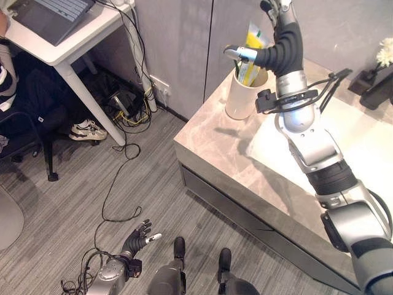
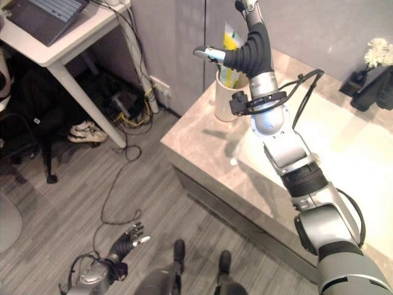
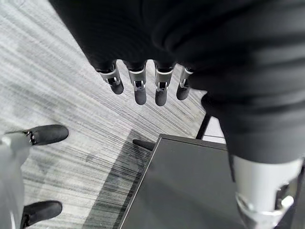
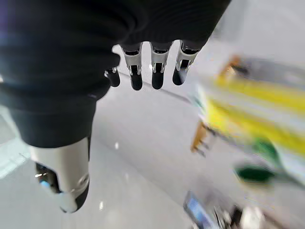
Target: Put brush and paste in cup on sink, flatten towel.
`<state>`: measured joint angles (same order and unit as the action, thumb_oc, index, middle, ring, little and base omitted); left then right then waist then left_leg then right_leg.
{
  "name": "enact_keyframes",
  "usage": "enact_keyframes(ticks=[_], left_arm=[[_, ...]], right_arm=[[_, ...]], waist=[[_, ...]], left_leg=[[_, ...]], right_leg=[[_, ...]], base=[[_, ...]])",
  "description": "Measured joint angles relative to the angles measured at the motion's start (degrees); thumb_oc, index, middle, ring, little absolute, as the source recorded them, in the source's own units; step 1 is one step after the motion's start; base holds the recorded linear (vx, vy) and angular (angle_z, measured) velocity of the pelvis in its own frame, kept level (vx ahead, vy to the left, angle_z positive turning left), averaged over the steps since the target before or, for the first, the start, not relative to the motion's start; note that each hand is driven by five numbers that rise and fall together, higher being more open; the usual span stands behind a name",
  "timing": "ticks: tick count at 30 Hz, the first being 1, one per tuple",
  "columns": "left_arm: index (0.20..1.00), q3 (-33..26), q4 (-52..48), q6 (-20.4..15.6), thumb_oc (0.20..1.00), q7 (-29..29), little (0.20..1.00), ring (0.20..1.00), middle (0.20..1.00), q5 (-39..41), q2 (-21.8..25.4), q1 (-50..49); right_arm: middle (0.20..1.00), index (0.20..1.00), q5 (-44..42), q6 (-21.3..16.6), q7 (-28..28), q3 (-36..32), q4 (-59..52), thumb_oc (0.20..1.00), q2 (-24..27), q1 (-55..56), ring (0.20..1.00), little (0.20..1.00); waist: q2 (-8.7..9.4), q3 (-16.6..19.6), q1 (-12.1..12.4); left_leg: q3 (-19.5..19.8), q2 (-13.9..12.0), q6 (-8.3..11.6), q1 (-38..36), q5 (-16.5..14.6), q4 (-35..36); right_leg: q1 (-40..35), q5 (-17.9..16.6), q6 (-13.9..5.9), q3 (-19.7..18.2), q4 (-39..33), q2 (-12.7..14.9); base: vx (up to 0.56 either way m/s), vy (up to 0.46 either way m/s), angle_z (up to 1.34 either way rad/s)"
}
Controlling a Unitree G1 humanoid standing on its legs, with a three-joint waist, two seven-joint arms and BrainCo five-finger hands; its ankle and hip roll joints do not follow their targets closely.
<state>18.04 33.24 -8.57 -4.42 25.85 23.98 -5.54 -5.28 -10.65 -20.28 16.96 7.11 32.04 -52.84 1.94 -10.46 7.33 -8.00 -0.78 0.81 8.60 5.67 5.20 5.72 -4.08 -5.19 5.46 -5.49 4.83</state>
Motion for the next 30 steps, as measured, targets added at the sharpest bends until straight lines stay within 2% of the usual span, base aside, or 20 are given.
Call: enact_keyframes(ticks=[3, 7, 9, 12, 13, 14, 15, 18, 21, 22, 23, 25, 28, 30], left_arm=[[1.000, -3.2, 0.2, 0.0, 1.000, 1.5, 1.000, 1.000, 1.000, 0.0, -2.0, -0.5], [1.000, -4.8, 1.9, 0.0, 1.000, 2.6, 1.000, 1.000, 1.000, -1.9, -2.4, 0.7], [1.000, -5.7, 1.8, 0.0, 1.000, 3.5, 1.000, 1.000, 1.000, -3.9, -2.9, -0.6], [1.000, -9.7, 9.8, -1.6, 1.000, 4.3, 1.000, 1.000, 1.000, -7.4, -5.9, -0.9], [1.000, -11.1, 10.1, 0.3, 1.000, 5.2, 1.000, 1.000, 1.000, -7.2, -5.5, -3.4], [1.000, -11.2, -1.9, 0.0, 1.000, 3.6, 1.000, 1.000, 1.000, -8.1, -3.1, -11.0], [1.000, -11.8, -3.7, -1.2, 1.000, 3.1, 1.000, 1.000, 1.000, -8.3, -2.3, -13.7], [1.000, -12.8, -4.4, -1.1, 1.000, 2.5, 1.000, 1.000, 1.000, -8.2, -1.6, -14.9], [1.000, -12.7, -5.5, -1.4, 1.000, 1.3, 1.000, 1.000, 1.000, -8.2, -1.9, -14.8], [1.000, -12.5, -5.1, -1.3, 1.000, 0.9, 1.000, 1.000, 1.000, -8.2, -1.9, -14.6], [1.000, -12.3, -5.3, -1.3, 1.000, 0.4, 1.000, 1.000, 1.000, -8.2, -2.1, -14.1], [1.000, -12.2, -4.8, -1.2, 1.000, -0.1, 1.000, 1.000, 1.000, -8.3, -2.1, -14.4], [1.000, -12.3, -5.1, -1.3, 1.000, -0.9, 1.000, 1.000, 1.000, -8.4, -2.2, -15.1], [1.000, -12.7, -5.2, -1.3, 1.000, -0.9, 1.000, 1.000, 1.000, -8.3, -2.5, -14.9]], right_arm=[[1.000, 1.000, 2.8, 0.1, -1.9, -5.4, -4.0, 1.000, -0.2, 5.0, 1.000, 1.000], [1.000, 1.000, 8.5, 0.2, -4.1, -11.3, -11.7, 1.000, 0.3, 11.2, 1.000, 1.000], [1.000, 1.000, 12.2, -0.3, -5.9, -15.0, -16.0, 1.000, 0.3, 15.5, 1.000, 1.000], [1.000, 1.000, 17.4, -0.5, -7.4, -23.2, -21.9, 1.000, 5.7, 24.4, 1.000, 1.000], [1.000, 1.000, 18.2, -0.7, -8.5, -26.4, -23.5, 1.000, 6.2, 27.2, 1.000, 1.000], [1.000, 1.000, 22.2, -1.0, -10.1, -35.2, -27.1, 1.000, 8.4, 34.2, 1.000, 1.000], [1.000, 1.000, 23.5, -0.9, -11.0, -38.1, -27.2, 1.000, 9.1, 34.5, 1.000, 1.000], [1.000, 1.000, 29.2, -0.9, -15.0, -47.2, -30.8, 1.000, 9.7, 37.9, 1.000, 1.000], [1.000, 1.000, 33.6, -0.8, -16.8, -52.3, -31.6, 1.000, 13.7, 43.8, 1.000, 1.000], [1.000, 1.000, 34.9, -0.4, -17.6, -53.6, -31.3, 1.000, 14.8, 46.0, 1.000, 1.000], [1.000, 1.000, 37.1, -0.2, -18.7, -58.1, -31.0, 1.000, 16.2, 51.6, 1.000, 1.000], [1.000, 1.000, 38.4, 1.7, -19.9, -60.5, -30.0, 1.000, 15.9, 54.4, 1.000, 1.000], [1.000, 1.000, 40.2, 3.4, -22.1, -64.4, -26.9, 1.000, 14.5, 59.6, 1.000, 1.000], [1.000, 1.000, 39.7, 4.9, -23.1, -65.3, -21.1, 1.000, 9.1, 64.9, 1.000, 1.000]], waist=[[-0.07, 0.4, -0.1], [-0.95, 1.4, -1.7], [-1.73, 3.6, -2.3], [-2.20, 5.2, -2.5], [-2.28, 5.4, -2.8], [-1.73, 5.7, -3.2], [-1.86, 5.7, -4.1], [-3.26, 7.4, -5.4], [-3.32, 8.3, -7.0], [-3.13, 8.6, -8.4], [-3.09, 9.1, -8.9], [-2.80, 10.1, -11.3], [-2.42, 10.7, -12.0], [-1.70, 11.2, -12.8]], left_leg=[[0.6, 0.3, 0.03, -1.7, -0.1, 0.1], [1.1, 0.4, -0.01, -2.8, 0.0, 0.1], [0.9, 0.4, -0.19, -3.5, -0.2, 0.1], [1.0, 0.4, -0.19, -4.0, -0.4, 0.1], [1.0, 0.4, -0.23, -4.7, -0.4, 0.1], [1.1, 0.4, -0.27, -4.6, -0.6, 0.1], [0.8, 0.4, -0.23, -4.8, -0.6, 0.1], [0.4, 0.6, -0.08, -5.7, -1.2, 0.4], [-0.6, 0.7, -0.28, -6.3, -1.4, 0.4], [-1.1, 0.7, -0.27, -6.5, -1.4, 0.4], [-1.4, 0.8, -0.57, -6.5, -1.7, 0.5], [-3.3, 0.8, -0.61, -6.7, -2.1, 0.4], [-5.1, 0.9, -1.21, -6.8, -2.7, 0.5], [-5.3, 1.2, -1.31, -7.1, -2.8, 0.5]], right_leg=[[-2.0, 0.4, -0.09, 0.3, 0.0, 0.2], [-3.3, 0.4, -0.01, 1.2, 0.4, 0.4], [-4.0, 0.5, -0.01, 1.0, 0.4, 0.4], [-4.4, 0.7, -0.08, 1.1, 0.5, 0.4], [-5.1, 0.8, -0.10, 1.0, 0.4, 0.4], [-5.0, 1.0, 0.03, 1.1, 0.2, 0.3], [-5.0, 1.0, 0.00, 0.9, 0.2, 0.3], [-5.6, 1.4, -0.57, 0.4, 0.0, 0.6], [-5.6, 1.5, -0.85, -0.4, 0.0, 0.8], [-5.6, 1.5, -0.88, -0.8, 0.0, 0.8], [-5.5, 1.7, -0.75, -1.3, 0.0, 1.0], [-4.5, 1.4, -1.08, -2.2, 0.0, 1.3], [-4.0, 1.0, -1.67, -2.6, 0.0, 1.8], [-4.0, 0.7, -2.13, -3.0, 0.0, 2.1]], base=[[0.00, -0.005, 0.07], [0.01, 0.010, 0.09], [0.01, 0.020, -0.05], [0.00, 0.000, 0.00], [0.01, 0.040, -0.02], [0.02, 0.049, -0.05], [0.03, 0.059, -0.05], [0.02, 0.045, -0.10], [0.01, 0.056, -0.17], [0.02, 0.062, -0.16], [0.04, 0.091, -0.31], [0.02, 0.092, -0.40], [0.01, 0.071, -0.36], [-0.01, 0.066, -0.10]])
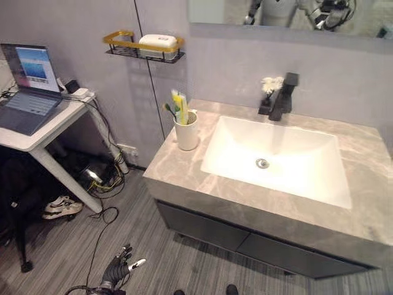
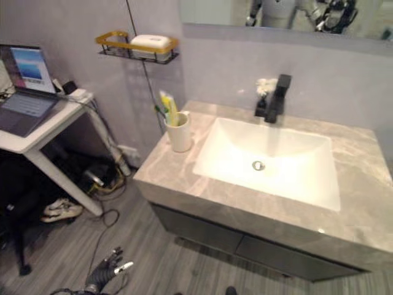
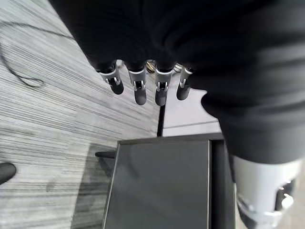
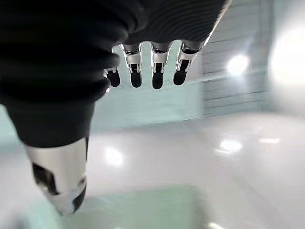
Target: Put brush and paste in cup on sink, flatten towel.
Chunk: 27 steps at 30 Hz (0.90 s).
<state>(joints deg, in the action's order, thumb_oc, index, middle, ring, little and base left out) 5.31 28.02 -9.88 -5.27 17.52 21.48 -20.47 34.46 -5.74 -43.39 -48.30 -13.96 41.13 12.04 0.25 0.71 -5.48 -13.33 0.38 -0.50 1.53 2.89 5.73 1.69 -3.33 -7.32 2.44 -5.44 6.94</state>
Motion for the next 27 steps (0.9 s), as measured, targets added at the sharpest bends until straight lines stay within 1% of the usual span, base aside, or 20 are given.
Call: enact_keyframes(ticks=[1, 3, 5, 8, 9, 10, 12, 13, 14, 15, 16, 18, 19, 21, 22, 23, 24, 25, 26, 27], left_arm=[[1.000, 0.1, 0.1, 0.1, 1.000, 0.0, 1.000, 1.000, 1.000, 0.0, 0.0, 0.0], [1.000, 0.0, -0.3, 0.1, 1.000, 0.2, 1.000, 1.000, 1.000, 0.1, 0.2, 0.1], [1.000, 0.5, -0.2, 0.1, 1.000, 0.3, 1.000, 1.000, 1.000, 0.3, 0.8, 0.4], [1.000, 0.6, -0.4, 0.0, 1.000, 0.7, 1.000, 1.000, 1.000, 0.7, 0.8, 1.6], [1.000, 0.6, -0.5, 0.0, 1.000, 1.4, 1.000, 1.000, 1.000, 1.0, 0.8, 1.4], [1.000, 0.4, -0.7, 0.0, 1.000, 2.0, 1.000, 1.000, 1.000, 1.9, 0.9, 1.2], [1.000, -0.1, -2.3, 0.0, 1.000, 2.7, 1.000, 1.000, 1.000, 2.7, 1.3, 0.9], [1.000, -0.3, -2.8, -0.2, 1.000, 2.8, 1.000, 1.000, 1.000, 2.8, 1.6, 0.9], [1.000, -0.3, -3.0, -0.4, 1.000, 2.9, 1.000, 1.000, 1.000, 2.8, 2.1, 1.3], [1.000, -0.4, -3.5, -0.5, 1.000, 3.0, 1.000, 1.000, 1.000, 2.8, 2.9, 1.4], [1.000, -0.5, -4.6, -0.5, 1.000, 3.1, 1.000, 1.000, 1.000, 2.8, 3.4, 1.3], [1.000, -1.5, -6.8, -0.9, 1.000, 3.1, 1.000, 1.000, 1.000, 2.8, 3.9, 1.4], [1.000, -2.1, -7.8, -1.3, 1.000, 3.3, 1.000, 1.000, 1.000, 2.9, 4.0, 1.6], [1.000, -2.2, -8.5, -1.3, 1.000, 3.9, 1.000, 1.000, 1.000, 2.9, 3.8, 1.6], [1.000, -3.2, -9.5, -1.3, 1.000, 4.3, 1.000, 1.000, 1.000, 3.3, 2.8, 1.7], [1.000, -4.3, -12.3, -1.6, 1.000, 4.3, 1.000, 1.000, 1.000, 4.4, 3.1, 2.1], [1.000, -6.0, -13.4, -2.3, 1.000, 4.3, 1.000, 1.000, 1.000, 4.8, 3.4, 2.7], [1.000, -6.8, -13.6, -2.3, 1.000, 4.3, 1.000, 1.000, 1.000, 5.0, 3.5, 3.1], [1.000, -7.5, -13.6, -2.1, 1.000, 3.7, 1.000, 1.000, 1.000, 5.0, 3.2, 2.9], [1.000, -8.0, -13.6, -2.0, 1.000, 3.0, 1.000, 1.000, 1.000, 5.0, 2.8, 2.4]], right_arm=[[1.000, 1.000, -0.4, 1.1, 0.0, 0.2, 1.5, 1.000, -1.9, 1.3, 1.000, 1.000], [1.000, 1.000, -3.5, 0.7, -1.4, 1.6, 10.5, 1.000, -7.3, 4.3, 1.000, 1.000], [1.000, 1.000, -11.3, 1.0, -1.8, 5.1, 24.8, 1.000, -11.3, 3.7, 1.000, 1.000], [1.000, 1.000, -21.2, 0.8, -2.3, 10.1, 41.2, 1.000, -13.6, 3.0, 1.000, 1.000], [1.000, 1.000, -24.9, 0.6, -2.3, 11.6, 44.5, 1.000, -13.9, 2.9, 1.000, 1.000], [1.000, 1.000, -27.3, -1.1, -2.3, 12.7, 49.1, 1.000, -13.7, 2.7, 1.000, 1.000], [1.000, 1.000, -33.1, -2.1, -0.5, 15.9, 61.1, 1.000, -14.2, 0.1, 1.000, 1.000], [1.000, 1.000, -35.7, -2.9, 0.2, 16.1, 63.2, 1.000, -15.2, 0.5, 1.000, 1.000], [1.000, 1.000, -38.4, -3.5, 1.5, 16.5, 66.7, 1.000, -15.7, -0.3, 1.000, 1.000], [1.000, 1.000, -42.4, -4.4, 3.5, 16.4, 70.9, 1.000, -16.8, 0.2, 1.000, 1.000], [1.000, 1.000, -44.7, -5.6, 5.0, 16.9, 76.1, 1.000, -16.9, -0.5, 1.000, 1.000], [1.000, 1.000, -50.9, -5.1, 8.9, 17.8, 82.9, 1.000, -19.5, -0.5, 1.000, 1.000], [1.000, 1.000, -54.4, -4.7, 11.8, 19.3, 85.8, 1.000, -21.2, -1.3, 1.000, 1.000], [1.000, 1.000, -56.9, -3.8, 14.6, 21.7, 87.1, 1.000, -21.0, -2.8, 1.000, 1.000], [1.000, 1.000, -57.4, -3.3, 17.4, 24.5, 89.3, 1.000, -21.3, -3.5, 1.000, 1.000], [1.000, 1.000, -57.4, -1.2, 21.6, 26.8, 93.0, 1.000, -22.5, -3.8, 1.000, 1.000], [1.000, 1.000, -57.5, 0.2, 24.2, 27.7, 95.2, 1.000, -24.2, -3.6, 1.000, 1.000], [1.000, 1.000, -57.8, 0.5, 25.8, 28.3, 95.4, 1.000, -24.7, -3.7, 1.000, 1.000], [1.000, 1.000, -57.9, 1.0, 28.4, 30.4, 96.1, 1.000, -24.3, -3.7, 1.000, 1.000], [1.000, 1.000, -57.7, 1.8, 30.6, 31.6, 96.3, 1.000, -23.6, -3.4, 1.000, 1.000]], waist=[[-0.05, -0.1, -0.4], [0.27, -0.3, -0.9], [0.70, -0.7, -1.2], [-0.14, -3.1, -1.4], [-1.20, -4.0, -1.4], [-1.64, -4.6, -1.5], [-1.66, -5.1, -0.6], [-1.40, -5.5, -0.5], [-0.89, -6.3, -0.1], [-0.05, -7.1, 0.0], [0.21, -7.6, 0.2], [1.82, -8.1, 0.5], [2.73, -9.5, 0.8], [1.41, -11.4, 2.0], [-0.33, -11.6, 2.2], [-0.21, -11.4, 2.9], [1.23, -10.8, 3.1], [1.47, -11.0, 3.1], [1.37, -11.1, 3.3], [0.45, -10.6, 3.2]], left_leg=[[-0.3, 0.2, -0.15, -0.3, -0.1, 0.0], [-1.0, 0.5, -0.67, -1.2, -0.4, 0.0], [-1.3, 0.7, -1.02, -1.9, -0.7, 0.0], [-1.9, 1.2, -1.23, -3.1, -1.1, 0.0], [-3.0, 1.4, -1.91, -3.8, -1.6, 0.0], [-3.5, 1.6, -2.07, -4.3, -1.7, 0.0], [-5.1, 1.0, -2.10, -4.5, -1.7, 0.0], [-5.2, 1.0, -2.14, -4.7, -1.8, 0.0], [-5.2, 1.0, -2.15, -5.2, -1.8, 0.0], [-5.2, 1.2, -2.17, -5.4, -1.8, 0.0], [-5.0, 1.2, -2.20, -5.5, -1.8, 0.0], [-4.3, 1.5, -2.13, -5.4, -1.8, 0.0], [-4.4, 2.1, -3.90, -4.5, -3.1, -4.8], [-4.9, 1.2, -3.56, -3.6, -4.4, -6.5], [-4.9, 0.5, -3.61, -3.2, -4.4, -6.1], [-4.6, 0.5, -3.39, -3.2, -4.3, -5.3], [-4.4, 1.6, -3.07, -3.4, -3.7, -5.1], [-4.6, 1.5, -3.97, -1.9, -4.4, -9.8], [-4.5, 0.3, -3.20, -0.6, -8.2, -14.7], [-3.8, -0.4, -2.61, -0.5, -10.0, -14.8]], right_leg=[[-0.1, 0.0, -0.03, -0.2, 0.0, 0.1], [-0.8, -0.4, 0.00, -0.3, 0.6, 0.6], [-0.8, -0.2, -0.26, -0.6, 1.6, 0.9], [-0.7, 0.0, -0.60, -0.8, 3.5, 1.4], [-0.5, 0.0, -0.66, -1.3, 4.4, 1.5], [-0.2, -0.2, -0.90, -1.5, 5.3, 1.2], [1.8, -0.3, -1.17, -1.5, 8.4, 0.9], [2.0, -0.3, -1.23, -1.4, 8.6, 1.1], [1.8, -0.3, -1.22, -1.0, 9.0, 1.1], [1.6, 1.2, -1.35, 0.1, 9.4, 1.5], [1.7, 1.8, -0.77, 0.6, 10.0, 1.6], [3.0, 4.3, -0.65, 2.5, 11.9, 2.2], [3.4, 4.7, -0.84, 2.9, 12.9, 3.0], [4.3, 4.6, -2.21, 3.3, 14.0, 3.0], [4.6, 4.7, -1.93, 6.8, 16.3, 3.7], [3.4, 4.8, -1.67, 7.4, 16.3, 3.0], [2.1, 5.6, -1.03, 7.1, 13.1, 3.4], [2.4, 5.4, -0.92, 7.5, 13.1, 4.0], [2.1, 4.8, -1.16, 7.8, 13.7, 3.8], [1.9, 4.6, -1.13, 7.7, 13.7, 3.2]], base=[[-0.05, 0.102, -0.14], [-0.02, 0.088, -0.12], [-0.03, 0.106, -0.08], [-0.05, 0.074, -0.13], [-0.05, 0.076, -0.31], [-0.05, 0.076, -0.41], [-0.01, 0.053, -0.38], [0.02, 0.076, -0.28], [0.01, 0.051, -0.10], [0.02, 0.089, -0.03], [-0.01, 0.054, 0.05], [-0.01, 0.055, 0.11], [-0.04, 0.078, -0.21], [0.00, 0.048, -0.45], [0.04, 0.004, -0.15], [0.13, -0.063, 0.12], [0.10, -0.058, 0.17], [0.13, -0.084, 0.03], [0.07, -0.053, -0.10], [0.17, -0.112, -0.15]])
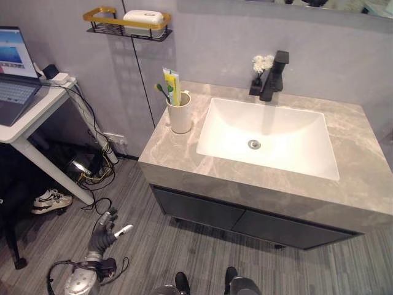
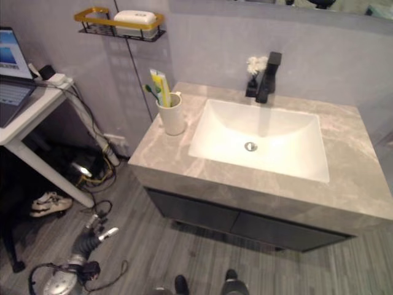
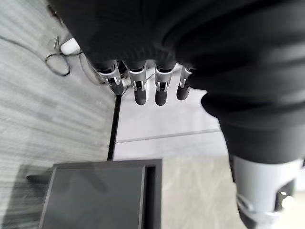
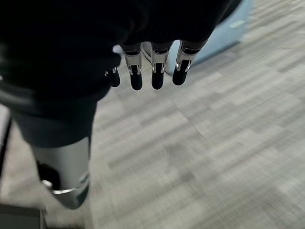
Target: Put brush and paste in cup on sink, flatten towel.
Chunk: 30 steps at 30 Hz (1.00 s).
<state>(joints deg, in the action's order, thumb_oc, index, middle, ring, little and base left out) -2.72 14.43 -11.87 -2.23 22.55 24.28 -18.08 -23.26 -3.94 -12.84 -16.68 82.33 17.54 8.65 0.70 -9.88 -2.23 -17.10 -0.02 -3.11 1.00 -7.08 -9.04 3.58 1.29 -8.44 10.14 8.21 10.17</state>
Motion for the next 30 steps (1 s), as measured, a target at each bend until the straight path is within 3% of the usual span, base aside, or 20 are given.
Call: enact_keyframes(ticks=[1, 2, 3, 5, 6, 10, 11, 12, 15, 16, 20, 23, 24, 25, 30], left_arm=[[1.000, -2.0, -0.1, 0.7, 1.000, -1.7, 1.000, 1.000, 1.000, 0.1, 0.1, 0.3], [1.000, -3.0, -0.4, 0.8, 1.000, -2.1, 1.000, 1.000, 1.000, 0.3, -0.1, 1.0], [1.000, -3.6, -1.1, 0.9, 1.000, -2.9, 1.000, 1.000, 1.000, 1.2, 0.7, 1.6], [1.000, -3.6, -1.4, 1.2, 1.000, -3.5, 1.000, 1.000, 1.000, 1.8, 1.9, 2.5], [1.000, -3.7, -2.9, 2.1, 1.000, -4.5, 1.000, 1.000, 1.000, 2.4, 2.4, 2.3], [1.000, -3.7, -5.4, 2.0, 1.000, -5.4, 1.000, 1.000, 1.000, 3.9, 2.6, 2.5], [1.000, -3.6, -6.5, 2.1, 1.000, -5.4, 1.000, 1.000, 1.000, 4.0, 2.3, 1.8], [1.000, -2.9, -6.8, 2.1, 1.000, -5.4, 1.000, 1.000, 1.000, 4.0, 2.1, 1.3], [1.000, -3.2, -11.1, 2.0, 1.000, -5.4, 1.000, 1.000, 1.000, 4.6, 1.8, -0.5], [1.000, -3.3, -12.4, 2.0, 1.000, -5.3, 1.000, 1.000, 1.000, 4.6, 2.1, -0.2], [1.000, -3.7, -15.1, 1.3, 1.000, -5.4, 1.000, 1.000, 1.000, 6.8, 3.1, 3.6], [1.000, -3.9, -16.6, 0.5, 1.000, -5.3, 1.000, 1.000, 1.000, 9.7, 7.8, 7.4], [0.846, -4.0, -16.7, 0.5, 0.846, -5.1, 0.846, 0.846, 0.846, 9.7, 9.3, 7.5], [0.200, -4.8, -16.8, 0.5, 0.200, -4.9, 0.200, 0.200, 0.200, 9.7, 10.2, 8.3], [0.200, -4.6, -16.8, 0.3, 0.200, -4.3, 0.200, 0.200, 0.200, 11.2, 10.4, 10.2]], right_arm=[[1.000, 1.000, 2.8, 2.1, 4.9, 4.6, 0.1, 1.000, 0.1, 0.7, 1.000, 1.000], [1.000, 1.000, 5.6, 2.9, 7.0, 8.7, -0.4, 1.000, 0.0, 0.2, 1.000, 1.000], [1.000, 1.000, 9.6, 3.1, 9.0, 13.2, -0.9, 1.000, 0.0, 0.2, 1.000, 1.000], [1.000, 1.000, 13.2, 3.2, 10.6, 13.4, -1.6, 1.000, -0.1, -0.7, 1.000, 1.000], [1.000, 1.000, 16.0, 4.0, 10.5, 14.6, -3.1, 1.000, -0.1, -1.0, 1.000, 1.000], [1.000, 1.000, 17.6, 3.5, 11.0, 16.1, -7.5, 1.000, -2.2, -1.2, 1.000, 1.000], [1.000, 1.000, 17.9, 3.4, 11.2, 16.1, -7.7, 1.000, -2.2, -1.5, 1.000, 1.000], [1.000, 1.000, 18.5, 2.8, 11.2, 15.7, -7.7, 1.000, -1.8, -1.5, 1.000, 1.000], [1.000, 1.000, 18.5, 2.3, 11.1, 15.7, -10.1, 1.000, 0.5, -1.9, 1.000, 1.000], [1.000, 1.000, 18.5, 2.2, 11.0, 15.7, -11.3, 1.000, 0.9, -1.8, 1.000, 1.000], [1.000, 1.000, 18.6, 1.1, 10.8, 16.1, -12.4, 1.000, 1.5, -2.8, 1.000, 1.000], [1.000, 1.000, 20.9, 1.3, 10.8, 17.0, -10.9, 1.000, 1.4, -2.1, 1.000, 1.000], [1.000, 1.000, 21.7, 1.5, 10.9, 17.2, -10.5, 1.000, 1.5, -1.9, 1.000, 1.000], [1.000, 1.000, 22.3, 1.7, 10.9, 17.4, -9.5, 1.000, 1.5, -1.3, 1.000, 1.000], [1.000, 1.000, 23.7, 2.0, 11.7, 18.8, -9.8, 1.000, 1.6, 0.8, 1.000, 1.000]], waist=[[-1.17, 0.4, -0.1], [-1.25, 0.5, -0.1], [-1.31, 0.5, -0.2], [-0.79, 0.3, -0.3], [-0.31, 0.3, -0.3], [0.63, 1.5, -1.1], [1.43, 2.5, -1.4], [0.49, 3.2, -1.4], [-4.41, 4.8, -0.2], [-5.03, 5.0, -0.3], [-5.77, 5.2, -0.5], [-5.76, 3.9, -2.0], [-6.04, 4.1, -2.1], [-6.59, 4.0, -2.4], [-9.14, 4.4, -4.3]], left_leg=[[0.9, 0.6, -0.45, -2.5, 0.6, 3.2], [1.5, 0.6, -0.88, -2.9, 1.4, 5.2], [1.9, 0.6, -1.04, -2.8, 2.5, 6.7], [2.5, 1.6, -1.16, -3.8, 3.6, 9.0], [2.8, 2.2, -0.56, -6.2, 4.1, 10.9], [7.0, 3.0, 0.95, -10.3, 4.2, 14.6], [8.3, 3.4, 1.88, -10.9, 3.6, 14.7], [8.7, 2.7, 2.54, -11.1, 3.3, 14.7], [8.6, -1.4, 4.94, -11.9, 2.9, 14.4], [8.5, -2.1, 5.29, -11.9, 2.9, 14.4], [8.6, -3.2, 6.82, -11.6, 3.6, 14.4], [9.0, -3.8, 7.50, -10.4, 2.9, 14.5], [9.0, -3.8, 7.35, -9.7, 2.5, 14.7], [8.7, -3.5, 7.17, -8.7, 2.4, 14.8], [8.5, -3.6, 7.32, -6.9, 2.6, 14.8]], right_leg=[[1.2, -0.6, -1.52, -0.6, 3.1, 0.6], [3.1, -0.9, -2.00, -0.5, 3.0, 0.6], [4.4, -2.5, -3.44, -0.5, -1.5, 1.0], [5.4, -5.9, -5.17, -0.2, -8.0, 2.9], [4.7, -9.9, -5.00, -0.1, -13.1, 3.9], [2.6, -11.2, -4.15, -2.1, -13.7, 3.3], [1.6, -12.0, -2.85, -2.7, -13.7, 2.9], [1.2, -13.5, -1.20, -2.9, -13.7, 2.3], [-0.1, -12.7, 1.86, -0.8, -13.2, -1.6], [-0.3, -12.3, 2.10, -0.2, -13.2, -2.2], [-0.5, -11.3, 2.61, 0.0, -13.2, -3.2], [0.7, -11.1, 2.53, 0.7, -13.4, -3.4], [1.4, -11.1, 2.48, 0.6, -13.5, -3.4], [2.6, -11.3, 2.46, 0.0, -13.5, -3.3], [4.6, -11.5, 2.74, -0.2, -13.7, -3.4]], base=[[0.13, -0.083, -0.09], [0.15, -0.079, -0.04], [0.12, -0.053, 0.06], [0.21, -0.096, 0.14], [0.26, -0.126, 0.19], [0.20, -0.124, 0.57], [0.17, -0.126, 0.57], [0.15, -0.115, 0.45], [0.12, -0.082, 0.16], [0.12, -0.080, 0.16], [0.07, -0.057, 0.05], [0.05, -0.025, 0.09], [0.02, -0.010, -0.08], [0.02, -0.010, -0.12], [0.01, -0.001, -0.03]])
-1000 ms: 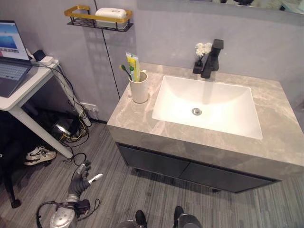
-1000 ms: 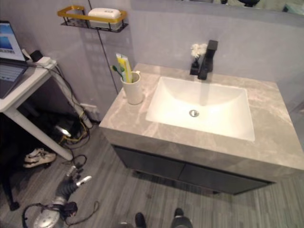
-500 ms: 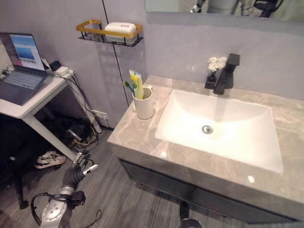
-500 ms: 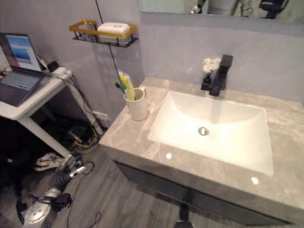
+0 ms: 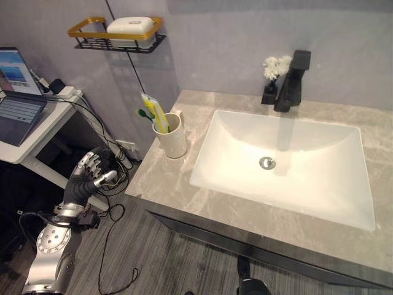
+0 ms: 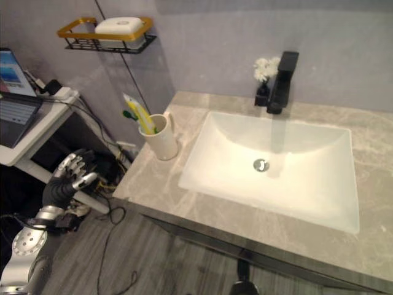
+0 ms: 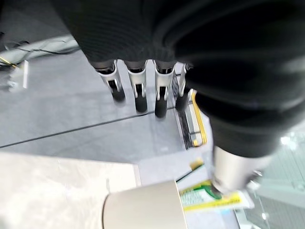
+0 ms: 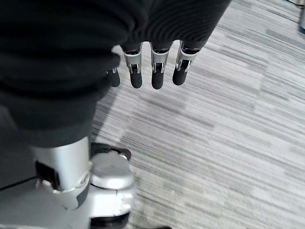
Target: Put brush and paste in cup on sink, flatten towel.
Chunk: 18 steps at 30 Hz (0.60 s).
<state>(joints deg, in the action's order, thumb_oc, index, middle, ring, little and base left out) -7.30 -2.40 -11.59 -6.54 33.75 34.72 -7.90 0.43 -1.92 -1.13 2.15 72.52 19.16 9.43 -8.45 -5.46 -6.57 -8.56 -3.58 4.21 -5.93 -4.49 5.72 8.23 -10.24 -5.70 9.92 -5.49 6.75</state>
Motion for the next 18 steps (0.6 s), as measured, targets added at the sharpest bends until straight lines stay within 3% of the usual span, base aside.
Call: enact_keyframes(ticks=[8, 13, 18], left_arm=[[0.200, 5.2, -0.7, 0.2, 0.200, -1.2, 0.200, 0.200, 0.200, 0.0, 0.0, 2.1], [0.200, 6.5, -2.1, 0.3, 0.200, -1.7, 0.200, 0.200, 0.200, 0.2, -0.1, 0.6], [0.200, 7.8, -1.8, 0.3, 0.200, -2.9, 0.200, 0.200, 0.200, 1.4, -0.1, 0.8]], right_arm=[[1.000, 1.000, 0.6, 0.5, 0.0, 0.1, 2.1, 1.000, 0.6, -2.8, 1.000, 1.000], [1.000, 1.000, -3.1, -0.6, -2.8, -5.3, 0.4, 1.000, 2.8, -5.1, 1.000, 1.000], [1.000, 1.000, -3.1, -0.8, -2.8, -4.3, 0.3, 1.000, 4.0, -5.9, 1.000, 1.000]], waist=[[-2.73, -0.1, -0.6], [-5.28, -1.1, -1.0], [-6.19, -2.3, -2.0]], left_leg=[[-0.5, 0.3, -0.07, 2.4, 0.5, -0.3], [-2.0, 0.8, -0.07, 4.4, 0.6, -0.1], [-2.0, 0.9, -0.11, 5.1, 0.7, -0.1]], right_leg=[[2.8, -0.6, 0.29, -0.3, 0.5, 0.2], [5.7, -1.0, 0.17, -2.0, 0.5, 0.2], [6.4, -1.2, 0.33, -2.3, 0.5, 0.3]], base=[[-0.02, 0.008, -0.02], [-0.01, -0.006, -0.16], [0.00, 0.000, 0.00]])
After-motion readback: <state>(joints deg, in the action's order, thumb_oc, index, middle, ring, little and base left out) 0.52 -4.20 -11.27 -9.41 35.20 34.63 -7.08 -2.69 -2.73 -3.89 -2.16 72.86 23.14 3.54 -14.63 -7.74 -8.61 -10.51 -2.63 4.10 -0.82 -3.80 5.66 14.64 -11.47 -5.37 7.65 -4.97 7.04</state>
